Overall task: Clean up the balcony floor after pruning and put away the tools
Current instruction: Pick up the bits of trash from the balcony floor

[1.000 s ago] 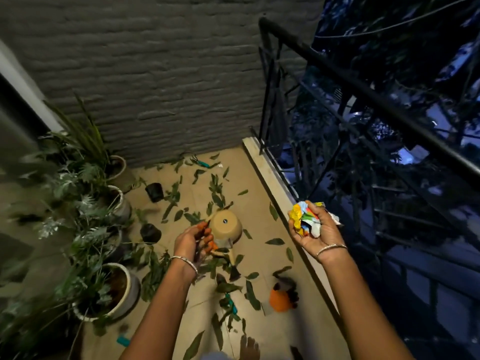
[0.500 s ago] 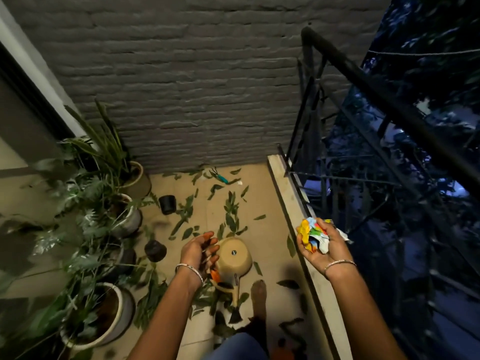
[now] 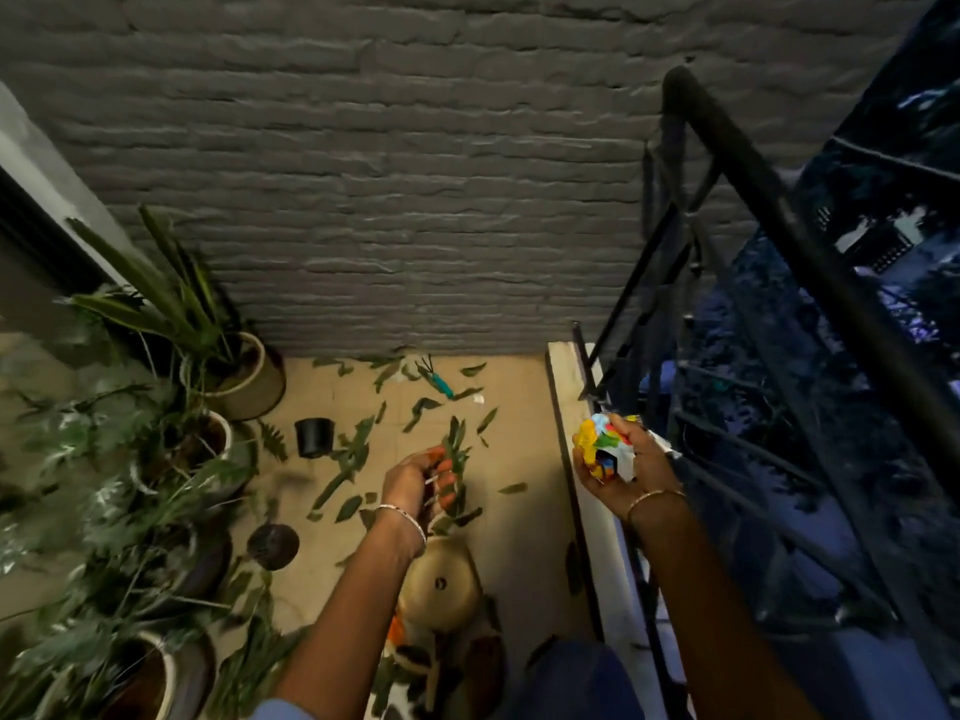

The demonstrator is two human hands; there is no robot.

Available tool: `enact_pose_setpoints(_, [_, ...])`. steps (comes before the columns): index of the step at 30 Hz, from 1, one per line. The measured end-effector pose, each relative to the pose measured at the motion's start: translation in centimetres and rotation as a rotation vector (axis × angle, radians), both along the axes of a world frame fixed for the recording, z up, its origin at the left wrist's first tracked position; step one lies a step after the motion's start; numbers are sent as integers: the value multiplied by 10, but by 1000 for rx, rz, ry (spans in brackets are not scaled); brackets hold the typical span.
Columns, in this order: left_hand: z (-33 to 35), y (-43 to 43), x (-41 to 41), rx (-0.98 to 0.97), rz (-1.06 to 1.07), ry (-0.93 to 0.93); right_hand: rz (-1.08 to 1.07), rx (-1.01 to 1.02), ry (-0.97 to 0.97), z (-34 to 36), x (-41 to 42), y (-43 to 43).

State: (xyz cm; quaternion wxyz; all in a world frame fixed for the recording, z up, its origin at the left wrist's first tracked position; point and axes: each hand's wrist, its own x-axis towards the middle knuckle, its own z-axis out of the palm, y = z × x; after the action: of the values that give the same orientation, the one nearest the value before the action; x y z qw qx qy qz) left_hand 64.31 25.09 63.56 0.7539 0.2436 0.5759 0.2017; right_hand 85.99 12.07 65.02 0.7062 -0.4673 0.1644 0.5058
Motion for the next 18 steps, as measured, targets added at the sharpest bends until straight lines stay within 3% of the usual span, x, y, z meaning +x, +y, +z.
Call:
enact_pose_setpoints(7, [-39,78,68,-36,61,40,74,-71,48,-19,69,89])
enact_pose_setpoints(18, [-163,211,203,-188,228,197,305,-325,92,-142,210,267])
